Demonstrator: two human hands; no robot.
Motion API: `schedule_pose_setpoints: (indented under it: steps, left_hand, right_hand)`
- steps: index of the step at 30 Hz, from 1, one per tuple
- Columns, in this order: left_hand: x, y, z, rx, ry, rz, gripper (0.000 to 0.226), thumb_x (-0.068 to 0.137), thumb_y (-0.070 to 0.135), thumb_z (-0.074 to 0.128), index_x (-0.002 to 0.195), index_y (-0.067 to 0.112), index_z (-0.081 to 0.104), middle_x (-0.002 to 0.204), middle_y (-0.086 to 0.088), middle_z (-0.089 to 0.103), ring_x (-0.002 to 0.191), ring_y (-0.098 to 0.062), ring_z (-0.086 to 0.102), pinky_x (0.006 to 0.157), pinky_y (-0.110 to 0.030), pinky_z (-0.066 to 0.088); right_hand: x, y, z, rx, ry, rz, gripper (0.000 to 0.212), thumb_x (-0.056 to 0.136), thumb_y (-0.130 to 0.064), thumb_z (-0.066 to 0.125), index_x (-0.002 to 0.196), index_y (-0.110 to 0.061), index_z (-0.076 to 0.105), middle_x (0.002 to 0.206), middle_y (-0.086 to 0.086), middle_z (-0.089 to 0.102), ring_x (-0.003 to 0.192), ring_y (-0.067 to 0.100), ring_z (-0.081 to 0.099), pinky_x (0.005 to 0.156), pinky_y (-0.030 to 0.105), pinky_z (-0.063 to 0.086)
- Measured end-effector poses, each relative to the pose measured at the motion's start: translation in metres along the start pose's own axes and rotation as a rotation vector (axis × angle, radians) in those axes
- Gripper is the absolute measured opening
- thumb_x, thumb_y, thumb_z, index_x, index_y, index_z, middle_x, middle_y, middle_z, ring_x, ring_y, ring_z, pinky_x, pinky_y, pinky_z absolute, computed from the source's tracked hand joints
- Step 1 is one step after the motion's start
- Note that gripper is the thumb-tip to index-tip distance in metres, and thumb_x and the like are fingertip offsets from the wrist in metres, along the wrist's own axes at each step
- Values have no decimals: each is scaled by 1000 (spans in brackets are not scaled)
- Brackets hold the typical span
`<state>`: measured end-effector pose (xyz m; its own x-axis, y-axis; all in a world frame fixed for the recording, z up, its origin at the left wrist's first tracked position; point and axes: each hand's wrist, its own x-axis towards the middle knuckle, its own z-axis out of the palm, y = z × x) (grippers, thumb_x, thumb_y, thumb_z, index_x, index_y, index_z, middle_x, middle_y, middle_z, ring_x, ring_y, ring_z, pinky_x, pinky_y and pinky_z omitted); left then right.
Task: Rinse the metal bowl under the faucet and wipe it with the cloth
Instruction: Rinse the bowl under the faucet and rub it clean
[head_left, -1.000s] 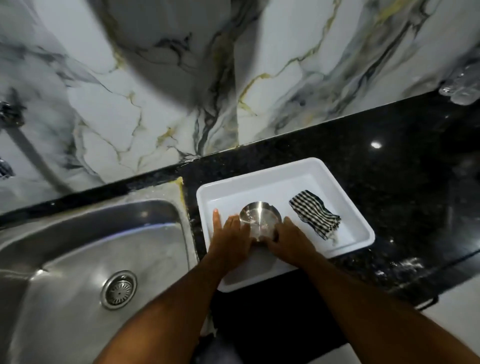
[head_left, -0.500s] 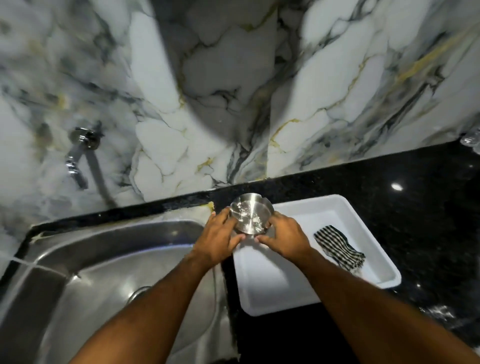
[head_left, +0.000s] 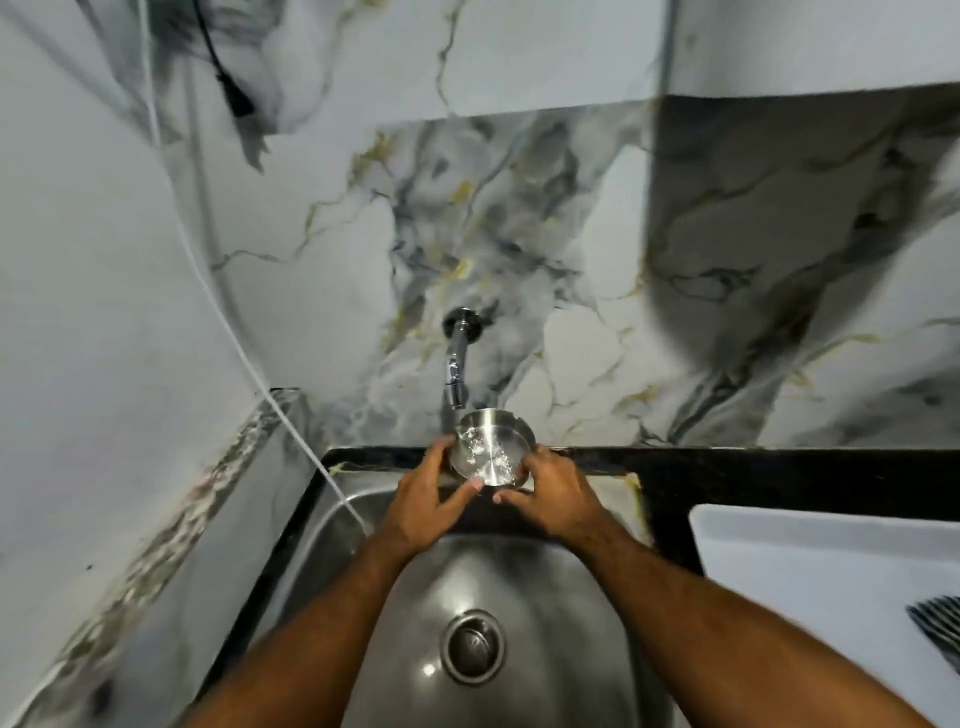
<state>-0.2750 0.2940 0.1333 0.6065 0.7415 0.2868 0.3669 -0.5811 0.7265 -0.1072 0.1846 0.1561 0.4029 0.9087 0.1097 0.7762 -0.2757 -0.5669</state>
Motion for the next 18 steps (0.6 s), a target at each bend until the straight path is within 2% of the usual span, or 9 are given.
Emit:
schedule_pose_setpoints:
  steps: [1, 3, 5, 7, 10, 12, 13, 15, 18]
  left_hand:
    - [0, -9, 0, -118, 54, -107, 65, 91, 38, 66, 145, 22, 36, 128, 15, 58, 107, 11, 57, 89, -10, 45]
    - [5, -23, 4, -424, 170, -407, 64, 97, 41, 53, 151, 15, 30, 142, -3, 54, 119, -9, 54, 96, -28, 47]
    - [16, -35, 7, -876, 188, -657, 55, 100, 47, 41, 139, 8, 48, 136, -20, 60, 117, -30, 60, 85, -39, 54]
    - [24, -44, 9, -1201, 172, -783, 59, 100, 52, 38, 129, 5, 57, 125, -26, 66, 112, -40, 64, 78, -45, 57]
    - [34, -60, 16, -1352, 288, -851, 53, 99, 42, 48, 128, -2, 57, 122, -32, 64, 108, -46, 64, 86, -56, 55]
    - [40, -70, 23, -1386, 350, -870, 51, 98, 39, 52, 128, -2, 57, 116, -31, 67, 98, -42, 68, 81, -52, 57]
    - [43, -74, 26, -1404, 357, -871, 51, 98, 39, 51, 128, -2, 57, 113, -28, 68, 95, -39, 69, 77, -49, 58]
    - [51, -79, 33, -1430, 341, -868, 50, 99, 39, 49, 130, -1, 56, 113, -26, 69, 94, -38, 69, 74, -47, 57]
    - [63, -78, 47, -1425, 342, -884, 48, 101, 36, 47, 132, 0, 55, 127, -29, 63, 107, -42, 63, 83, -51, 55]
  right_hand:
    - [4, -7, 10, 0, -4, 9, 48, 73, -46, 79, 105, -12, 67, 111, 9, 67, 97, 27, 64, 77, 28, 45]
    - [11, -19, 26, -12, -18, 8, 47, 72, -47, 80, 101, -12, 67, 111, 9, 66, 97, 26, 64, 76, 27, 44]
    - [19, -29, 42, -20, -47, -14, 46, 72, -47, 80, 101, -14, 68, 110, 8, 66, 95, 24, 65, 77, 29, 48]
    - [26, -34, 57, -6, -91, -33, 46, 72, -47, 80, 104, -16, 68, 110, 6, 67, 95, 22, 65, 78, 29, 50]
    - [31, -35, 70, 147, -125, 13, 72, 70, -59, 76, 128, -22, 54, 118, -1, 68, 105, 18, 66, 85, 30, 53]
    - [39, -37, 66, 247, -24, 87, 100, 69, -72, 68, 147, -20, 30, 133, 2, 62, 118, 23, 61, 94, 35, 51]
    - [48, -39, 60, 258, 59, 117, 104, 71, -73, 65, 150, -17, 26, 140, 5, 58, 124, 26, 57, 99, 39, 49]
    - [74, -47, 47, 245, 209, 134, 87, 77, -65, 66, 142, -14, 40, 134, 7, 61, 120, 27, 59, 96, 40, 51]
    - [109, -78, 39, 138, 355, 153, 41, 82, -51, 71, 102, -15, 65, 88, 4, 71, 80, 21, 66, 68, 26, 47]
